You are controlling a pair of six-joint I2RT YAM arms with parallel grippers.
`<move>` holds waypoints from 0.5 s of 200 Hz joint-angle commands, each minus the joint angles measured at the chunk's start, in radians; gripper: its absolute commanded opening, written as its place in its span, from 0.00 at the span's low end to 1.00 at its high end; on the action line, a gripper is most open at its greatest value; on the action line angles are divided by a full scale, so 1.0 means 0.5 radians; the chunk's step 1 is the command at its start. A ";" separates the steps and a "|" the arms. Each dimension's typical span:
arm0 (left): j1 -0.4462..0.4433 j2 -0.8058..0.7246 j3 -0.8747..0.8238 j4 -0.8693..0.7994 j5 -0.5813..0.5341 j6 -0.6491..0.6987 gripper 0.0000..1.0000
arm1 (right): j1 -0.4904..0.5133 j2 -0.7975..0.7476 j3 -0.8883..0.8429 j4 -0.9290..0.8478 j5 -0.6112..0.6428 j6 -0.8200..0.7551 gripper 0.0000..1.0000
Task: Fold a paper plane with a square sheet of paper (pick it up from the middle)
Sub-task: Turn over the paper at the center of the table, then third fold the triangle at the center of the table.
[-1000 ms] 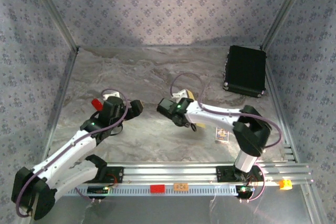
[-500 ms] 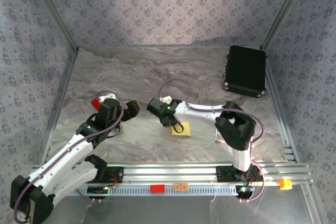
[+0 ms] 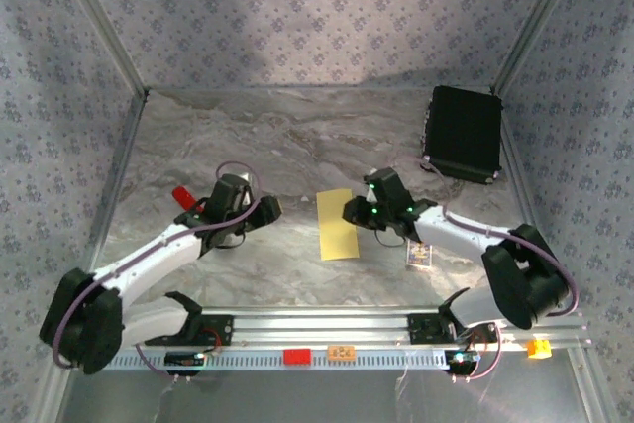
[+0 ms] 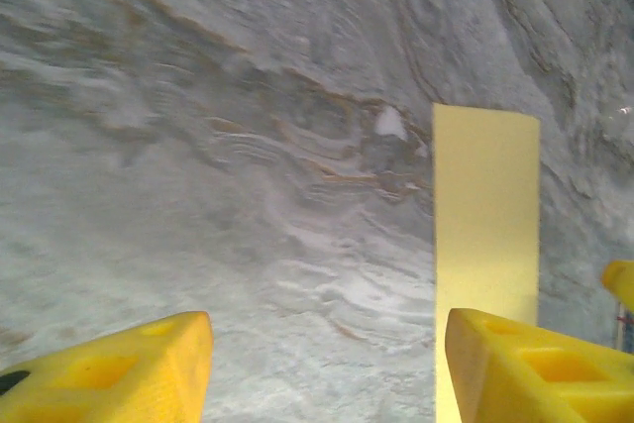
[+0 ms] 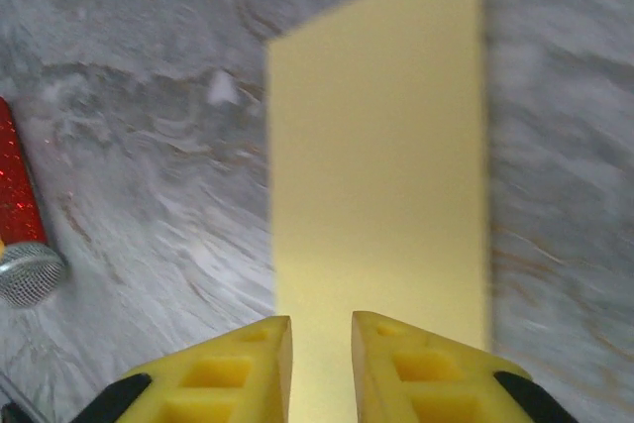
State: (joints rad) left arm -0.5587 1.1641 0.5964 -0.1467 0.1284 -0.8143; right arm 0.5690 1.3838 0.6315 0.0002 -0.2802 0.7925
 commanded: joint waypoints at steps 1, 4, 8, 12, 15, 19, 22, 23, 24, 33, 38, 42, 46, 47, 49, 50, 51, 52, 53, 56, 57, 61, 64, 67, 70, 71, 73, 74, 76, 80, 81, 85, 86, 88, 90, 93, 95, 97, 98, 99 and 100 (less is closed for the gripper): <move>-0.034 0.156 0.079 0.314 0.300 -0.071 0.56 | -0.115 -0.043 -0.188 0.269 -0.284 0.190 0.18; -0.042 0.184 0.087 0.330 0.313 -0.076 0.56 | -0.120 -0.043 -0.197 0.270 -0.298 0.186 0.17; -0.050 0.221 0.096 0.342 0.329 -0.079 0.56 | -0.127 -0.042 -0.208 0.267 -0.310 0.182 0.15; -0.061 0.255 0.110 0.355 0.349 -0.077 0.55 | -0.128 -0.040 -0.211 0.261 -0.317 0.175 0.14; -0.067 0.281 0.120 0.360 0.366 -0.078 0.55 | -0.129 -0.037 -0.213 0.259 -0.320 0.169 0.13; -0.077 0.321 0.135 0.362 0.387 -0.077 0.55 | -0.130 -0.030 -0.214 0.256 -0.329 0.163 0.12; -0.084 0.350 0.152 0.364 0.405 -0.080 0.55 | -0.129 -0.025 -0.216 0.254 -0.332 0.162 0.11; -0.088 0.361 0.156 0.362 0.410 -0.081 0.55 | -0.129 -0.025 -0.216 0.254 -0.333 0.163 0.11; -0.088 0.371 0.161 0.362 0.416 -0.084 0.55 | -0.129 -0.022 -0.218 0.254 -0.334 0.163 0.11; -0.106 0.454 0.203 0.368 0.471 -0.101 0.51 | -0.129 -0.004 -0.220 0.267 -0.341 0.165 0.10; -0.122 0.503 0.226 0.379 0.497 -0.106 0.50 | -0.128 0.006 -0.220 0.277 -0.342 0.165 0.09; -0.133 0.537 0.242 0.389 0.520 -0.110 0.50 | -0.128 0.019 -0.218 0.281 -0.347 0.166 0.09; -0.146 0.571 0.259 0.396 0.534 -0.113 0.49 | -0.129 0.028 -0.216 0.285 -0.353 0.166 0.09; -0.148 0.579 0.263 0.397 0.536 -0.114 0.49 | -0.129 0.032 -0.213 0.285 -0.353 0.165 0.09; -0.155 0.594 0.273 0.400 0.540 -0.116 0.49 | -0.129 0.038 -0.212 0.286 -0.356 0.165 0.09; -0.158 0.601 0.276 0.399 0.542 -0.118 0.48 | -0.129 0.042 -0.211 0.285 -0.358 0.164 0.08; -0.160 0.607 0.278 0.398 0.541 -0.119 0.48 | -0.129 0.044 -0.211 0.285 -0.359 0.164 0.08; -0.163 0.614 0.283 0.398 0.543 -0.121 0.48 | -0.129 0.048 -0.209 0.287 -0.360 0.164 0.08; -0.167 0.617 0.288 0.398 0.543 -0.125 0.48 | -0.129 0.050 -0.209 0.287 -0.361 0.162 0.08; -0.176 0.640 0.296 0.398 0.544 -0.129 0.48 | -0.130 0.060 -0.204 0.288 -0.365 0.161 0.08; -0.178 0.645 0.300 0.398 0.544 -0.129 0.48 | -0.129 0.063 -0.203 0.289 -0.367 0.161 0.08; -0.189 0.668 0.313 0.398 0.548 -0.136 0.48 | -0.129 0.077 -0.199 0.294 -0.373 0.159 0.08; -0.196 0.682 0.320 0.400 0.548 -0.139 0.48 | -0.126 0.085 -0.197 0.299 -0.378 0.158 0.08; -0.204 0.698 0.325 0.403 0.549 -0.139 0.48 | -0.126 0.095 -0.196 0.304 -0.384 0.156 0.08; -0.212 0.711 0.335 0.404 0.550 -0.142 0.48 | -0.126 0.104 -0.194 0.308 -0.388 0.154 0.08; -0.213 0.715 0.335 0.404 0.550 -0.142 0.48 | -0.126 0.107 -0.193 0.311 -0.390 0.153 0.08; -0.218 0.725 0.337 0.400 0.550 -0.142 0.48 | -0.126 0.115 -0.194 0.314 -0.390 0.152 0.08; -0.219 0.729 0.339 0.400 0.552 -0.145 0.48 | -0.127 0.117 -0.193 0.316 -0.394 0.153 0.08; -0.223 0.738 0.347 0.399 0.553 -0.145 0.47 | -0.126 0.124 -0.191 0.320 -0.395 0.156 0.08; -0.229 0.751 0.352 0.398 0.553 -0.148 0.47 | -0.126 0.138 -0.189 0.326 -0.401 0.157 0.08; -0.228 0.753 0.353 0.396 0.553 -0.150 0.47 | -0.126 0.139 -0.189 0.328 -0.402 0.157 0.08; -0.232 0.764 0.356 0.397 0.550 -0.155 0.46 | -0.126 0.152 -0.189 0.339 -0.403 0.156 0.08; -0.232 0.766 0.355 0.397 0.550 -0.154 0.46 | -0.126 0.154 -0.189 0.341 -0.404 0.155 0.08; -0.232 0.771 0.354 0.399 0.549 -0.156 0.46 | -0.126 0.160 -0.189 0.344 -0.404 0.155 0.08; -0.235 0.775 0.354 0.403 0.549 -0.158 0.46 | -0.126 0.168 -0.189 0.354 -0.406 0.156 0.08; -0.233 0.783 0.353 0.408 0.550 -0.160 0.46 | -0.126 0.175 -0.190 0.365 -0.407 0.156 0.08; -0.233 0.787 0.353 0.409 0.550 -0.162 0.46 | -0.126 0.184 -0.191 0.371 -0.409 0.157 0.08; -0.234 0.790 0.353 0.412 0.552 -0.164 0.46 | -0.126 0.191 -0.190 0.378 -0.413 0.157 0.08; -0.233 0.791 0.353 0.413 0.552 -0.163 0.46 | -0.126 0.194 -0.191 0.380 -0.414 0.158 0.08; -0.235 0.795 0.353 0.413 0.553 -0.166 0.46 | -0.126 0.198 -0.190 0.382 -0.415 0.159 0.08; -0.235 0.796 0.353 0.413 0.553 -0.166 0.46 | -0.126 0.200 -0.188 0.382 -0.415 0.160 0.08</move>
State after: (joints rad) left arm -0.6701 1.5391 0.7483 0.0322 0.3717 -0.8776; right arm 0.5060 1.4479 0.5205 0.1471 -0.4526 0.8612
